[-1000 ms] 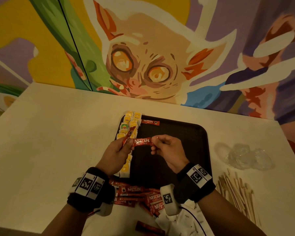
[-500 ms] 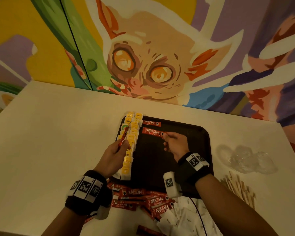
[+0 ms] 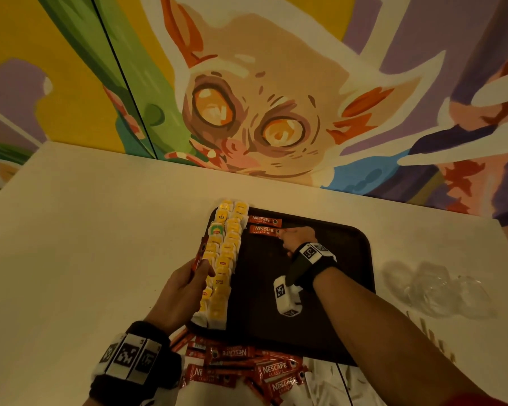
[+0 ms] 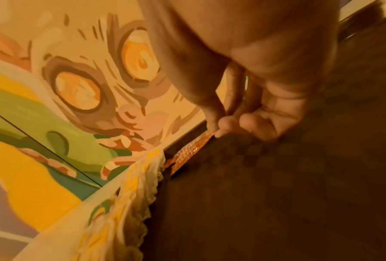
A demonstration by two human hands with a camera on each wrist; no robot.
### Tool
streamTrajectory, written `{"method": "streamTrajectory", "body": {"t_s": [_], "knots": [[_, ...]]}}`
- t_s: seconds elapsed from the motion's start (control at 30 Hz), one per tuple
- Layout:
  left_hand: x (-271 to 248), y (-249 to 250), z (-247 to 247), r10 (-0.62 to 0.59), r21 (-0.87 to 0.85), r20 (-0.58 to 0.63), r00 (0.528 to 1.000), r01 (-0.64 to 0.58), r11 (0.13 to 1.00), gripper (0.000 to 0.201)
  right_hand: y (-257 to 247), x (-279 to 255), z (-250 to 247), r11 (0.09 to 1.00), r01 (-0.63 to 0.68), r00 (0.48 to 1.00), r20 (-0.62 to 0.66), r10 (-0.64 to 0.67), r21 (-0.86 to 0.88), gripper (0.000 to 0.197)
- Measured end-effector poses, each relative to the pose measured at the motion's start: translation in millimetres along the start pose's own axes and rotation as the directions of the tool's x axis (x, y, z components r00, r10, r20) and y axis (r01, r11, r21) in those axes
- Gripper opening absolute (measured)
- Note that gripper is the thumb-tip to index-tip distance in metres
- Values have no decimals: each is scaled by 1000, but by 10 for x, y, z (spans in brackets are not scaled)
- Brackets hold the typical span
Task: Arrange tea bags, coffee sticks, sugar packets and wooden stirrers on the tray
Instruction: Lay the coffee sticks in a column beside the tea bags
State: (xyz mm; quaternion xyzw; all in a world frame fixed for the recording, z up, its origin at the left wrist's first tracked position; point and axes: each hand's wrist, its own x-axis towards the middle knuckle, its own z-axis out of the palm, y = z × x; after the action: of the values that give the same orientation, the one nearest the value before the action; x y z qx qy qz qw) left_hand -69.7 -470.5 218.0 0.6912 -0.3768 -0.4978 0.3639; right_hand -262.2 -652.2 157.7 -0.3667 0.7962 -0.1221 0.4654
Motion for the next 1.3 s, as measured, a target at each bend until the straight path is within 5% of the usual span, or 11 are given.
{"method": "streamTrajectory", "body": {"t_s": [0.5, 1.3], "knots": [[103, 23, 52, -49, -14, 38, 998, 49, 999, 33, -98, 139, 123, 983, 45, 998, -33, -52, -177, 34], [108, -41, 90, -71, 6, 69, 995, 71, 997, 35, 44, 209, 156, 986, 151, 980, -117, -158, -70, 22]]}}
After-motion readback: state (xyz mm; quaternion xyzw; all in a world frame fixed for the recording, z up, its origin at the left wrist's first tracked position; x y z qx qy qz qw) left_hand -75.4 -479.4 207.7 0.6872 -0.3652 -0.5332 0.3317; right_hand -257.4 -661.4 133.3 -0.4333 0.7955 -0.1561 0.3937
